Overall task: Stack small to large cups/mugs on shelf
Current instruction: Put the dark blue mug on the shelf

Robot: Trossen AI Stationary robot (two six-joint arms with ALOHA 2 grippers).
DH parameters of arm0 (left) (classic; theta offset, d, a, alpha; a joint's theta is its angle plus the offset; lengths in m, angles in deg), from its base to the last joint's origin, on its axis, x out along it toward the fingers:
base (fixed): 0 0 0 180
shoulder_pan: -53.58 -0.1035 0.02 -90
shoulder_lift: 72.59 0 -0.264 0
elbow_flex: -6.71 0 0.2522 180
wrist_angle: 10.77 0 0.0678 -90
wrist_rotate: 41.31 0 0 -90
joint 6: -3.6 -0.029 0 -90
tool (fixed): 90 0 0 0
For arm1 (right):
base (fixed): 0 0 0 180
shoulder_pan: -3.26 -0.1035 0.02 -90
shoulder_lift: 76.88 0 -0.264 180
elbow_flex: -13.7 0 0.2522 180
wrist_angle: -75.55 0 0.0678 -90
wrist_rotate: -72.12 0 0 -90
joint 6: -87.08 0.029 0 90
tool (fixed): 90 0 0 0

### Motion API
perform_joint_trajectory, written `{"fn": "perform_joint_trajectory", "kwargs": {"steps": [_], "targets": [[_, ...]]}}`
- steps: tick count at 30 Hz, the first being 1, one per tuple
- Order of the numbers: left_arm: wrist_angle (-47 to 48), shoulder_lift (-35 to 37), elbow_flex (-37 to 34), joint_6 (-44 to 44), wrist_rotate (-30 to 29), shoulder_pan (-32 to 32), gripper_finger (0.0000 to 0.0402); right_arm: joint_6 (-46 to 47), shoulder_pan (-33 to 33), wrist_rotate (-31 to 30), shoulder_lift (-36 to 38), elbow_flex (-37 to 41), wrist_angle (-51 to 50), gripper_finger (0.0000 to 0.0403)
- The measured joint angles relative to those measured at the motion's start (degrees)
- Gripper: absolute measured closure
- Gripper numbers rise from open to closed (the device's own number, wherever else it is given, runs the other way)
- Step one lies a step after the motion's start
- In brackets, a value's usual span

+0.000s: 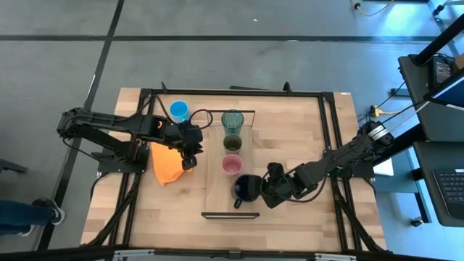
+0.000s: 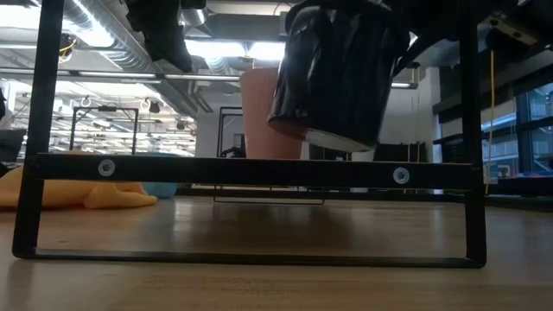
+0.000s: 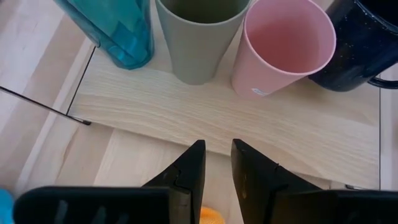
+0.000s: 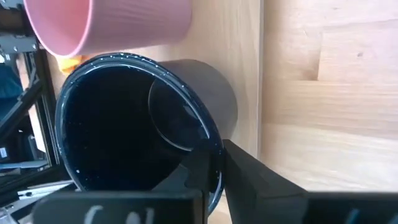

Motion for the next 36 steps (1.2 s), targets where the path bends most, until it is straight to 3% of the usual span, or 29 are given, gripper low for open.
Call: {"fn": "perform_joint_trajectory", "kwargs": {"steps": [22,36], "targets": [[-0.17,0.0,0.04,0.22,1.07,0.0,0.033,-3.07,0.17,1.68,-2.75,0.0,4.43,0.0362],[-0.2,0.0,0.04,1.35,1.09,0.02,0.033,-5.59,0.33,-0.83,-2.75,0.0,6.26,0.0302]]}}
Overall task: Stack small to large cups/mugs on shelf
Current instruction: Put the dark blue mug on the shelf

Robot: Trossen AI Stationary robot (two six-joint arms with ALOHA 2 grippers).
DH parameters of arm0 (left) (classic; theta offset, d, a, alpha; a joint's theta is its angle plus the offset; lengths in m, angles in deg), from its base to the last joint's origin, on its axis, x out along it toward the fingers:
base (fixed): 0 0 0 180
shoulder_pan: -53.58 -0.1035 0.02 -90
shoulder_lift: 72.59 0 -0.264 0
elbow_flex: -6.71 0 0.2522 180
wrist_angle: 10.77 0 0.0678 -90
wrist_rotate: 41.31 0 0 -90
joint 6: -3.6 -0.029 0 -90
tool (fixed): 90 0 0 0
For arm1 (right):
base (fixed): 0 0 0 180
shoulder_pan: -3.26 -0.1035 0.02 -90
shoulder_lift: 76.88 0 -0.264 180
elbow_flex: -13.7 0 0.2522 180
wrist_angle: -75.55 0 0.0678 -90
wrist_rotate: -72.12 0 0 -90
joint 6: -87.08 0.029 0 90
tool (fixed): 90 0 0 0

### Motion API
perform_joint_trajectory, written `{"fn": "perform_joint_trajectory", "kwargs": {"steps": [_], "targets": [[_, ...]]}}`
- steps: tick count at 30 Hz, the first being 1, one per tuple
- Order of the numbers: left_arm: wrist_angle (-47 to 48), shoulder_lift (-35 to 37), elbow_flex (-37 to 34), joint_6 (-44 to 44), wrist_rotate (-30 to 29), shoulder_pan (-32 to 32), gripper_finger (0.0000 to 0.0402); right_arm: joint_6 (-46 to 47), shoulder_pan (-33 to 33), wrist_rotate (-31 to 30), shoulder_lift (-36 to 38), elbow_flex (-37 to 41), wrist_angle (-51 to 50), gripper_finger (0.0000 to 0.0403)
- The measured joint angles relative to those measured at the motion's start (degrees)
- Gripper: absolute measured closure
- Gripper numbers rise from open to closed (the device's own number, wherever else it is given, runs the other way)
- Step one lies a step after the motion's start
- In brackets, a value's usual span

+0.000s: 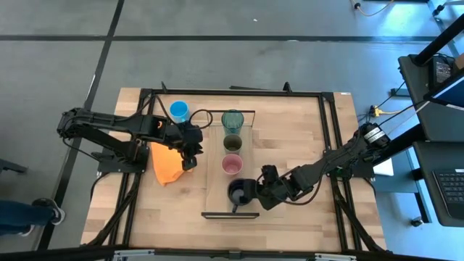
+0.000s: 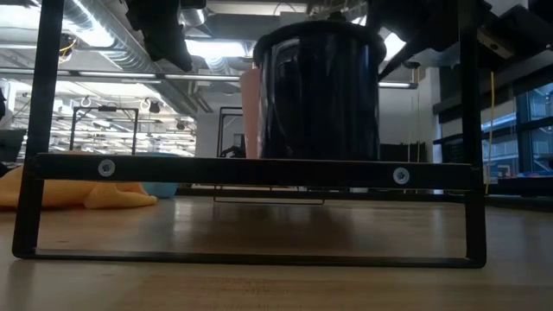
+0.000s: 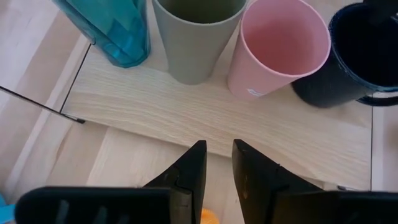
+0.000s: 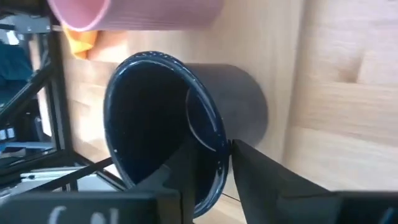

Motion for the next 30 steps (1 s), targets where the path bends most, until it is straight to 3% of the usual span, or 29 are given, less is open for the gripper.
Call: {"fn": "perform_joint_trajectory", "kwargs": {"steps": [16,22,30], "targets": [[-1.64,0.0,0.0,3.73,0.39,3.1,0.033,-7.94,0.63,-3.03,4.09,0.0,2.76,0.0301],[-1.56,0.0,0.0,6.14,0.48,4.93,0.033,-9.3,0.68,-4.53,7.07,0.0,-2.68,0.0301],[-4.9,0.0,0.0,8.34,9.91,6.96,0.033,-9.38,0.96,0.21,8.68,0.0,-9.48,0.0308]]}}
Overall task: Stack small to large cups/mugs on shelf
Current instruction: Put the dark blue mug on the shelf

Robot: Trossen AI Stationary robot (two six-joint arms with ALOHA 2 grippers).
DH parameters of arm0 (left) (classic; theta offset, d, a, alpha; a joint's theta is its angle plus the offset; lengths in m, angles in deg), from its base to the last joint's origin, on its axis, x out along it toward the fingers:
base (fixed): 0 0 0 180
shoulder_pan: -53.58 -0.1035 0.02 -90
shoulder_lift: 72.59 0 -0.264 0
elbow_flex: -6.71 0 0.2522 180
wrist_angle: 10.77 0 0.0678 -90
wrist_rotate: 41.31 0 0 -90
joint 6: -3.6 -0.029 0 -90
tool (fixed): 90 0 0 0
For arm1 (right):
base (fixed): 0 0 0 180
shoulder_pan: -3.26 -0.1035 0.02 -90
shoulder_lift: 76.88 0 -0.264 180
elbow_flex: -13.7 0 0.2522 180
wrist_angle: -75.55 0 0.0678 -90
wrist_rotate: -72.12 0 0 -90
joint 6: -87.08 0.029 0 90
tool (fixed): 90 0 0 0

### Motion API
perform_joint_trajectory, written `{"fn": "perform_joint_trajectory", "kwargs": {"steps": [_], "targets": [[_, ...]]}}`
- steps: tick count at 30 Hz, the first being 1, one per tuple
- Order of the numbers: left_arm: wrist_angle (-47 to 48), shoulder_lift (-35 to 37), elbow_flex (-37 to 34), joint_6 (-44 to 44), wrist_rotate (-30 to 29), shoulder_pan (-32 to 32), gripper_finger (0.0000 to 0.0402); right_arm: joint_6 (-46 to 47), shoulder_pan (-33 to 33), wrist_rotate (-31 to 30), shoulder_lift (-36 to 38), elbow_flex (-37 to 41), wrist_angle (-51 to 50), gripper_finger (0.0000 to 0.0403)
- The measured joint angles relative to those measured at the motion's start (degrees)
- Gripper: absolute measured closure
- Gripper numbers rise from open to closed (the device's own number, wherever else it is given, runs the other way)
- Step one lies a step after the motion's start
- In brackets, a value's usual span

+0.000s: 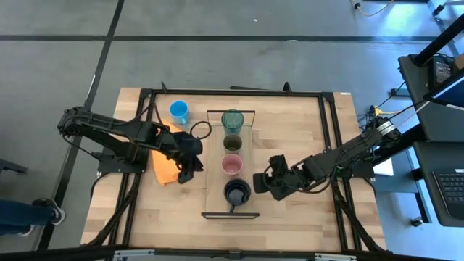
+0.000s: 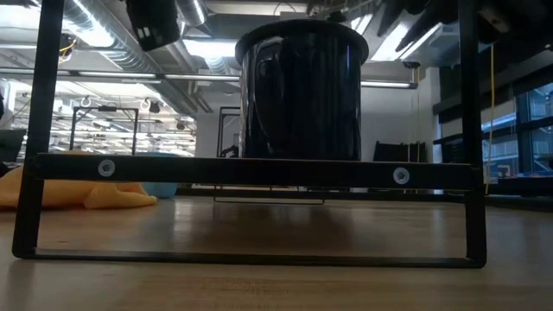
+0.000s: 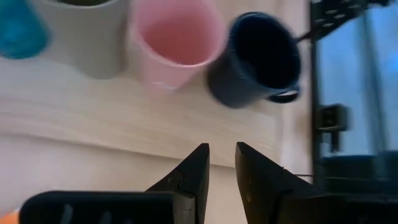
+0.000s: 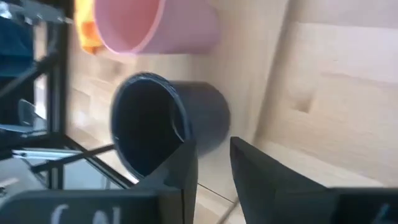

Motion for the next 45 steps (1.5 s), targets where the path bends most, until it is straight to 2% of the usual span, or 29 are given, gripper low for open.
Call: {"fn": "perform_joint_trajectory", "kwargs": {"steps": [5,8,18,24,33,45], "targets": [[-3.5,-0.36,-0.42,3.17,1.95,1.18,0.033,-1.41,0.2,1.38,0.0,0.0,-1.04,0.0318],[-7.02,-0.49,-3.44,6.16,2.04,2.05,0.033,-3.11,0.61,1.51,0.0,0.0,-1.21,0.0324],[-31.12,-0.81,-16.98,22.28,2.26,5.95,0.033,-9.83,2.57,4.31,-0.02,0.0,-1.68,0.0327],[-38.42,-2.53,-20.59,29.19,1.61,8.65,0.033,-13.45,4.06,5.77,-0.02,0.55,-1.56,0.0327],[-49.56,-10.67,-21.33,31.14,2.11,10.06,0.033,-16.15,6.01,6.31,-2.25,0.57,2.03,0.0327],[-52.16,-17.24,-21.33,29.59,6.59,8.36,0.033,-12.23,6.36,8.95,-6.5,0.59,4.54,0.0327]]}}
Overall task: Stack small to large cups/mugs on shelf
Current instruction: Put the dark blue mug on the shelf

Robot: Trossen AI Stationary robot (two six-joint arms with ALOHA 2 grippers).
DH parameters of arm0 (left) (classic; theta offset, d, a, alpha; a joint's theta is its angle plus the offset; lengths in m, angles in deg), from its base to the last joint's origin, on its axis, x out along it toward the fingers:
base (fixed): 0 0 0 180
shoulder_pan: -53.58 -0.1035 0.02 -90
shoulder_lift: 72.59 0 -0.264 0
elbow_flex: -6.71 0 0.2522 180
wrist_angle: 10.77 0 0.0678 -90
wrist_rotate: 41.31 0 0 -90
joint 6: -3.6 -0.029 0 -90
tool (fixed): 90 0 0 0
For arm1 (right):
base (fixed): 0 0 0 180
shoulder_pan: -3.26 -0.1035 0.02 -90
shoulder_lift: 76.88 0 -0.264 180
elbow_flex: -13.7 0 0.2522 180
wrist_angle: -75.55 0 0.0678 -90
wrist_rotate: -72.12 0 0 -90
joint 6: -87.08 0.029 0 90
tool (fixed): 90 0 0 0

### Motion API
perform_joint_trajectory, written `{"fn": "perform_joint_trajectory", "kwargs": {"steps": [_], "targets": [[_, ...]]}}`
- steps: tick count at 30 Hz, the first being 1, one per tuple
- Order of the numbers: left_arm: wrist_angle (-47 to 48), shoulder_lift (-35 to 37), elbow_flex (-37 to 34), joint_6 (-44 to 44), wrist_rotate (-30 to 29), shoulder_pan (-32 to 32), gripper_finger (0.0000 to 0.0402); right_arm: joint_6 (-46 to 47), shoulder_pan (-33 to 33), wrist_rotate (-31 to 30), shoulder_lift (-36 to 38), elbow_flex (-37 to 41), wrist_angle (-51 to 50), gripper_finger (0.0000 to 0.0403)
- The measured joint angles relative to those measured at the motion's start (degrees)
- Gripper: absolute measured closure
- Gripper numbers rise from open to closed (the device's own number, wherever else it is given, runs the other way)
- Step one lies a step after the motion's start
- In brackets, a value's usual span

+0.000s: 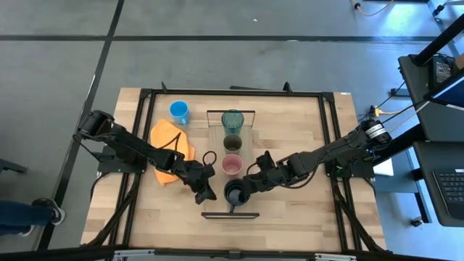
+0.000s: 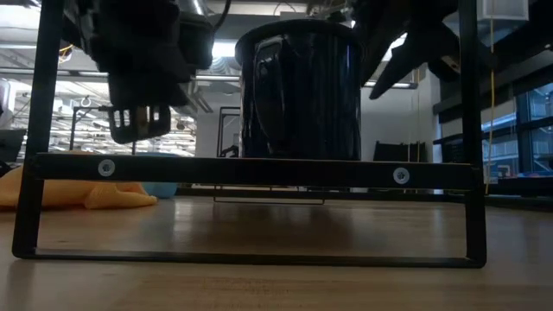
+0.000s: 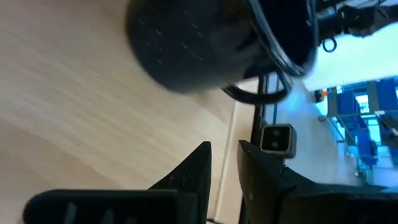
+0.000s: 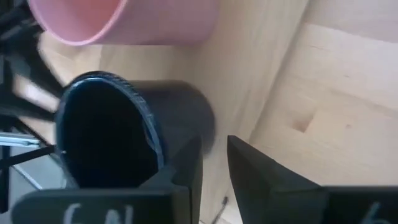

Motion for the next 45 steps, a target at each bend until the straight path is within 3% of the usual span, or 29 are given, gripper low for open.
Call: {"fn": "perform_joint_trajectory", "kwargs": {"steps": [23,45], "targets": [[-2.33,-0.08,0.0,-2.03,-3.39,-5.89,0.033,0.2,-0.02,-1.18,-0.14,0.0,3.12,0.0327],[-2.34,-0.08,0.01,-4.57,-3.15,-8.11,0.033,0.15,-0.04,-1.08,-0.15,0.0,5.42,0.0327]]}}
